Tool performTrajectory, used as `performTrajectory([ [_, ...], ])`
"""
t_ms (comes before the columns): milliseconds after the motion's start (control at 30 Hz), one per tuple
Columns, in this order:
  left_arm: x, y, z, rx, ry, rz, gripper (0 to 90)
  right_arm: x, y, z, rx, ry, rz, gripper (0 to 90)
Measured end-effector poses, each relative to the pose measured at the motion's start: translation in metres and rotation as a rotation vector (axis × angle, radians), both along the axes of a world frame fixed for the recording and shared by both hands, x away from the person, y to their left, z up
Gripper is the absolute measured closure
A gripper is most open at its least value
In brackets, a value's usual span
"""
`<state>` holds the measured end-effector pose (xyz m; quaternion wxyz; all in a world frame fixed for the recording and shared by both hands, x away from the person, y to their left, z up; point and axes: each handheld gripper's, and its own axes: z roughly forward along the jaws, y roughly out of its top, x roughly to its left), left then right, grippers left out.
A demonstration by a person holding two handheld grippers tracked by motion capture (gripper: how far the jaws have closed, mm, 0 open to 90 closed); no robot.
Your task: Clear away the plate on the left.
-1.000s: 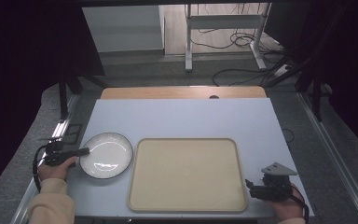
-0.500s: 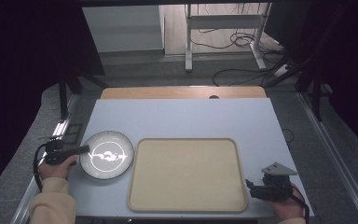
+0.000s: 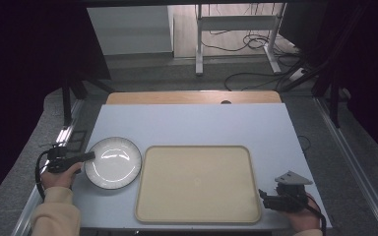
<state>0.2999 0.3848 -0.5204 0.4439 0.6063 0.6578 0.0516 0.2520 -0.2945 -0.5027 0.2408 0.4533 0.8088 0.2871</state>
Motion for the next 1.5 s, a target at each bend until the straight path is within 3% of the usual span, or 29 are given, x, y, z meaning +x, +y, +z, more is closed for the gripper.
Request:
performTrajectory([
  [167, 0.0, 0.0, 0.0, -0.013, -0.002, -0.001, 83.6, 0.0, 0.001, -0.001, -0.006, 0.002, 0.008, 13.4],
  [500, 0.0, -0.006, 0.002, 0.008, 0.011, -0.024, 83.9, 0.0, 0.006, -0.003, -0.034, -0.005, 0.051, 11.7],
  [900, -0.001, -0.006, 0.002, 0.006, 0.016, -0.022, 84.0, -0.001, 0.013, -0.003, -0.051, -0.029, 0.098, 11.3],
  [1500, -0.002, -0.007, 0.011, 0.007, -0.023, -0.045, 83.2, -0.002, 0.01, 0.0, -0.032, -0.042, 0.077, 11.3],
])
